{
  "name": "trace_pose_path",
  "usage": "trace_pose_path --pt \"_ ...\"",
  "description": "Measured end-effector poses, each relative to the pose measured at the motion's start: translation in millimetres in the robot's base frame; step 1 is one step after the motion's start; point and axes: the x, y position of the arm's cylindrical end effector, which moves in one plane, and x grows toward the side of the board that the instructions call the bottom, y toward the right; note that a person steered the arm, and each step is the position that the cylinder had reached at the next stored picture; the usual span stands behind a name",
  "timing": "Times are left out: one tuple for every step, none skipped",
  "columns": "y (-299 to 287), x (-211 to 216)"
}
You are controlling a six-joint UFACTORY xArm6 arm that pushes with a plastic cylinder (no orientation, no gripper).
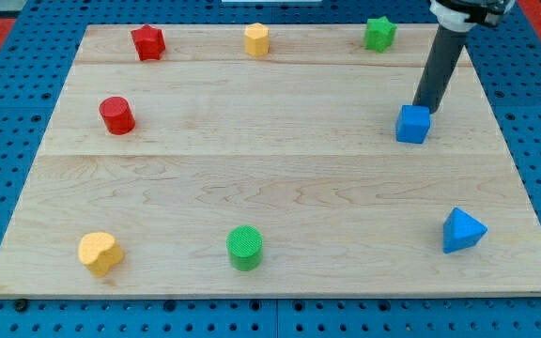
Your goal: Push green star closer to blue cube
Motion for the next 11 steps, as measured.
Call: trace_pose_path --pt "6.5 -21.9" --pt "8.5 -84.1" --pt "97.4 -108.0" --pt "98.5 -187.1" --pt "89.4 -188.9" --pt "85.0 -188.9" --pt "75.2 -188.7" --pt "34.4 -188.5" --pt "-51.5 -187.6" --pt "-76.8 -178.4" --pt "-67.9 -146.9"
